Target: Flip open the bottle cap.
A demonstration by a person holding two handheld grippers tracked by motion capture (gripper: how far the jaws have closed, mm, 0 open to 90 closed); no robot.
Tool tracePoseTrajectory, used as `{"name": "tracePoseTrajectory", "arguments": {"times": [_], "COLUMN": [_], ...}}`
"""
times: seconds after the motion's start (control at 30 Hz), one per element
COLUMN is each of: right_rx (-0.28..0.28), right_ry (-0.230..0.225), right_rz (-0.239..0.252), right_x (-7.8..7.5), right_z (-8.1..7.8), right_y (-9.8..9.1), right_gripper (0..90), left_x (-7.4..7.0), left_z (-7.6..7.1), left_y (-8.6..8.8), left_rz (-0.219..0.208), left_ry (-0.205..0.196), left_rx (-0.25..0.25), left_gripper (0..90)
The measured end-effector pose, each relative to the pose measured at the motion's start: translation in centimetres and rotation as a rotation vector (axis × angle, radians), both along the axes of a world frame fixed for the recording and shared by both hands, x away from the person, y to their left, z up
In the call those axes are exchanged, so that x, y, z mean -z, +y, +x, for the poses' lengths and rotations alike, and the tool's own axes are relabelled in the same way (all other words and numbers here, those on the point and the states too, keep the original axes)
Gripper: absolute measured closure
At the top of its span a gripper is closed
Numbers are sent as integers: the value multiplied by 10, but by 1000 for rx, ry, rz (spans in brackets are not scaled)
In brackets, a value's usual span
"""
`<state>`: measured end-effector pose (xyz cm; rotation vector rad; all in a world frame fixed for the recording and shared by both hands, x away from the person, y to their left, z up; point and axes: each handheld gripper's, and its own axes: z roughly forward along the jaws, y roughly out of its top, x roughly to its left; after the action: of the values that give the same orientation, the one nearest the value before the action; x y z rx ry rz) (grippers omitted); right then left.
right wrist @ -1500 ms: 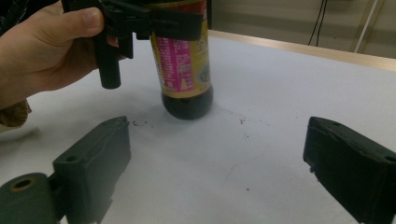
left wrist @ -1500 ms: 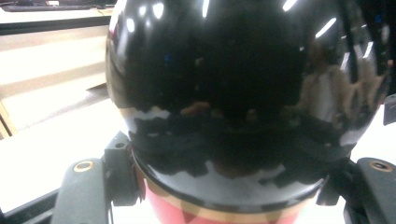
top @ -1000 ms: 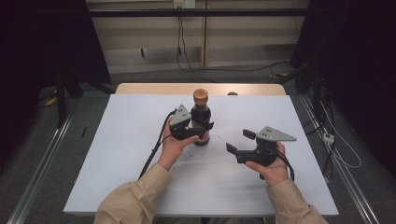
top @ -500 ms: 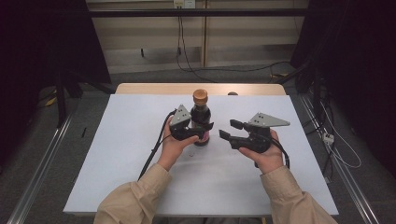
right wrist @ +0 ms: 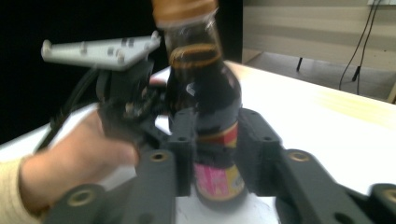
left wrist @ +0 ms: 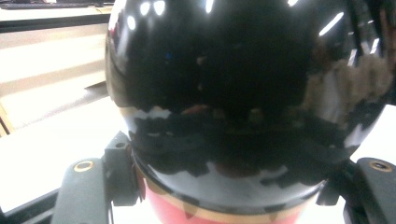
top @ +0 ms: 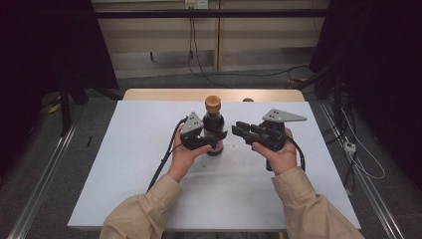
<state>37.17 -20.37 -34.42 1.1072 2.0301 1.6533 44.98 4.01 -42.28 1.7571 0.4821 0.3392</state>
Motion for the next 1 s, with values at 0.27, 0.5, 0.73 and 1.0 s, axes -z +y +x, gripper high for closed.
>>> {"name": "tracePoseTrajectory", "arguments": {"times": [0.27,0.5,0.73,1.0], "right_rx": [-11,-37,-71,-101], "right_ry": [1,-18,-37,-50], "right_rz": [-14,-50,-75,-100], "right_x": [-8,-14,-23,-31], "right_z": [5,11,16,22], "right_y": [-2,5,13,19], "right_gripper": [884,900,900,900], "left_x": [1,1,1,1], "left_z": [0,0,0,0], "left_y": [-1,-1,-1,-1], "left_rz": [-9,-8,-9,-27], "left_ry": [3,3,5,17], "left_rx": [-16,-15,-17,-8], "left_gripper": [298,298,299,299]}}
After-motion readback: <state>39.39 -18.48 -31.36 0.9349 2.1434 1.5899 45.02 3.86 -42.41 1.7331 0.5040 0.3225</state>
